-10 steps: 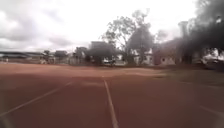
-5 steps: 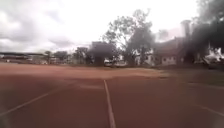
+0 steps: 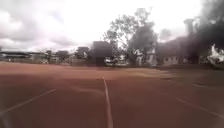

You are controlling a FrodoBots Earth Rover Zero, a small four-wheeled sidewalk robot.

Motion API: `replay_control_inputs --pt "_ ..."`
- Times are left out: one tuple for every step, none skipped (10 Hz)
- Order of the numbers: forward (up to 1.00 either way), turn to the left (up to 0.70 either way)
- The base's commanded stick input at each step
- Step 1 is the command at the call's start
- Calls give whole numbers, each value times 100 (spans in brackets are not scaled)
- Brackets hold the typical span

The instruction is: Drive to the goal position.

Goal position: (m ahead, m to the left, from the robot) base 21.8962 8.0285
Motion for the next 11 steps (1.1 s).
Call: replay_control_inputs --pt "85 0" --pt "85 0" --pt "85 0" --pt "85 0" --pt "85 0" --pt "85 0" --pt "85 0" --pt "85 0" --pt "85 0" --pt "85 0" --pt "85 0"
